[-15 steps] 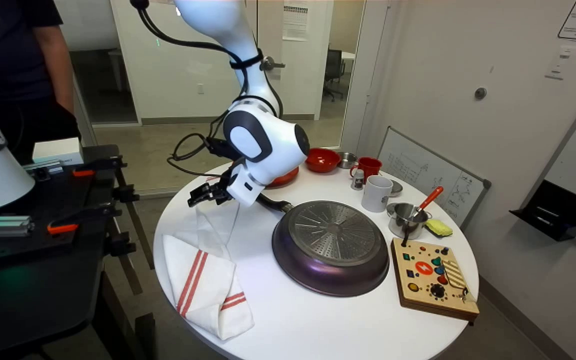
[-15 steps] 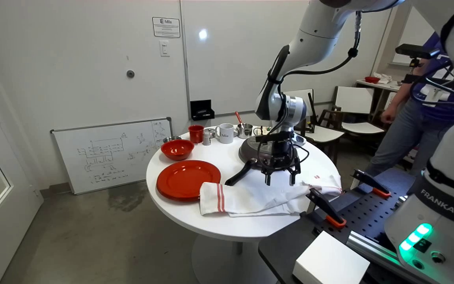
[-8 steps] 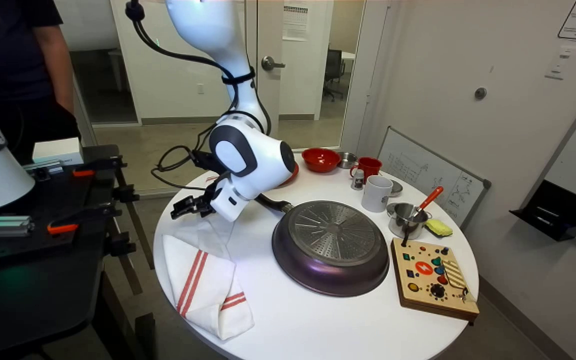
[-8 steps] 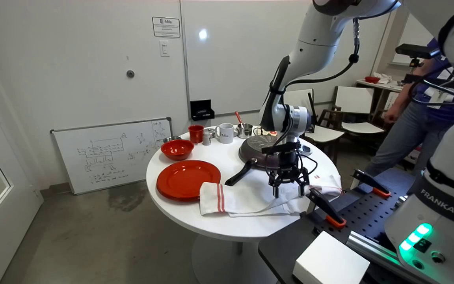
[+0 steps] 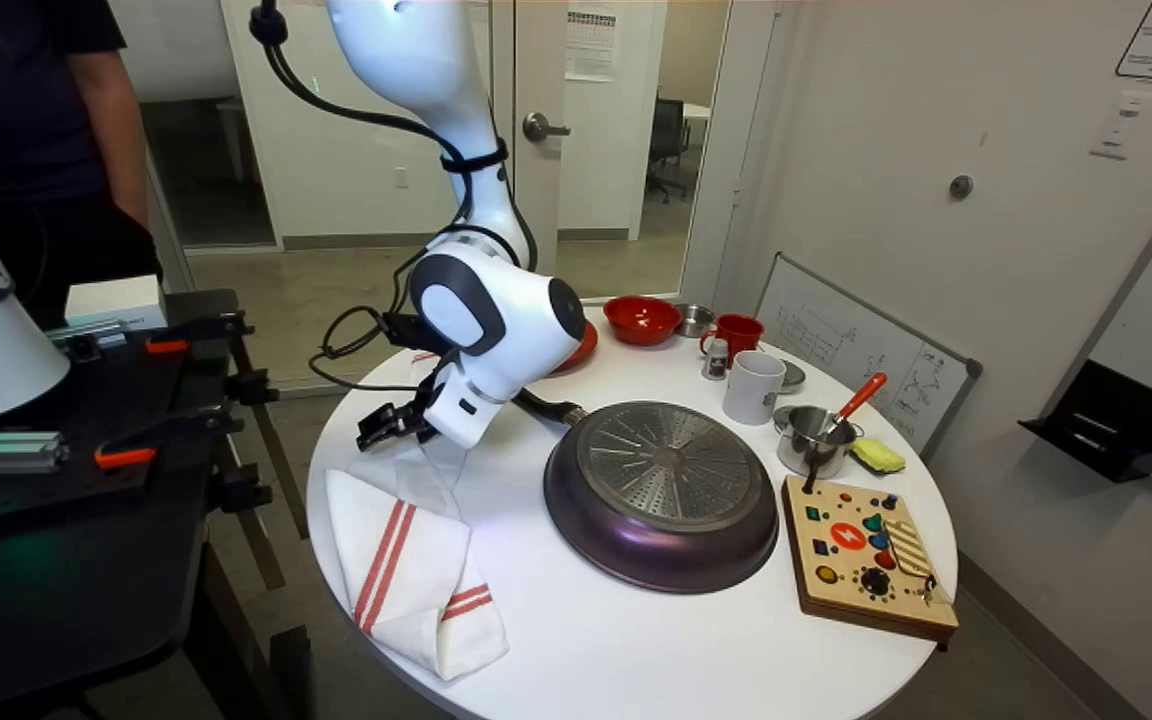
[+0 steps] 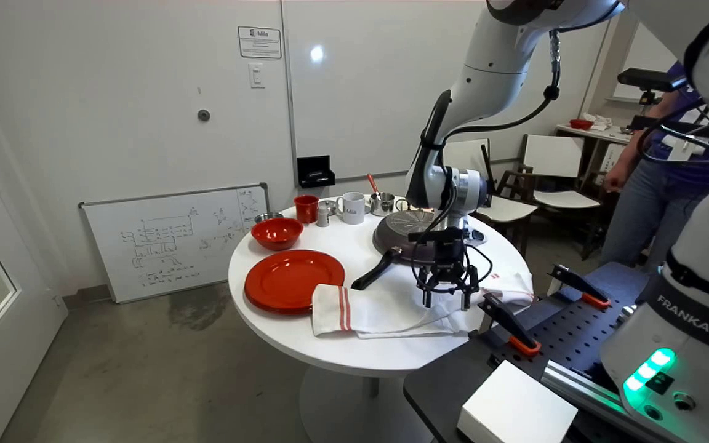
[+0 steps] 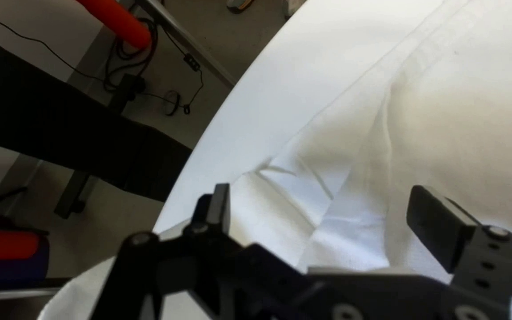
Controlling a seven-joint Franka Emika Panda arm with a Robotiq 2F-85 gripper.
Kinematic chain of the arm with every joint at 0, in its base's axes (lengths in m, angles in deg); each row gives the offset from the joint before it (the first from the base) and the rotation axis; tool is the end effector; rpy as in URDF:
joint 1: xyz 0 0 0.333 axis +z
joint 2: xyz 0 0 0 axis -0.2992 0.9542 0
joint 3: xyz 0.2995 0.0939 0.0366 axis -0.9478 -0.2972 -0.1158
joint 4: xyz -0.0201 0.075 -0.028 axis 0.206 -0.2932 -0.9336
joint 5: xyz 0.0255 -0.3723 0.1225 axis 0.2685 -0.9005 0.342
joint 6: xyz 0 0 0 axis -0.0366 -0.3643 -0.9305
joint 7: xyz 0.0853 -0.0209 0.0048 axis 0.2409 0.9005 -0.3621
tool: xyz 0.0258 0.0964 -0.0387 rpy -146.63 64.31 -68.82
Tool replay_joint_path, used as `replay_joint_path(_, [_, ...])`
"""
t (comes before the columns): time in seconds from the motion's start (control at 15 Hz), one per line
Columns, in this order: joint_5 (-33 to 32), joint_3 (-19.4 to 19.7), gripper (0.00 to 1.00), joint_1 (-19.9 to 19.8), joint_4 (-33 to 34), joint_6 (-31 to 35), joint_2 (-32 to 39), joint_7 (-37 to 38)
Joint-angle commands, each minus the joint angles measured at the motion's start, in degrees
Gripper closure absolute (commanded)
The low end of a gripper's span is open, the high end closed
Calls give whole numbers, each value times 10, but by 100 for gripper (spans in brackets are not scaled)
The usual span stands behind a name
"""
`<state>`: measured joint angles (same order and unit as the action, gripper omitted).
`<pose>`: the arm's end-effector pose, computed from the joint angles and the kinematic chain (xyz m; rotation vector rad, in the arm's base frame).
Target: Unfold the towel
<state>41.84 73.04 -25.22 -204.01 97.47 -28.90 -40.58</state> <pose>0.4419 -0.0759 -0.0518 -2.3210 1.7321 1.1393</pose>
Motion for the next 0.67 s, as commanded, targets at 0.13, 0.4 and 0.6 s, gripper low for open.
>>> replay_joint_path(0.13, [-6,14,0,17,0,-11,1,-8])
replay_joint_path(0.4, [-28,32,0,36,3,-26,3,4])
replay_joint_path(0.6, [-43,47,0,55,3,-21,4,17])
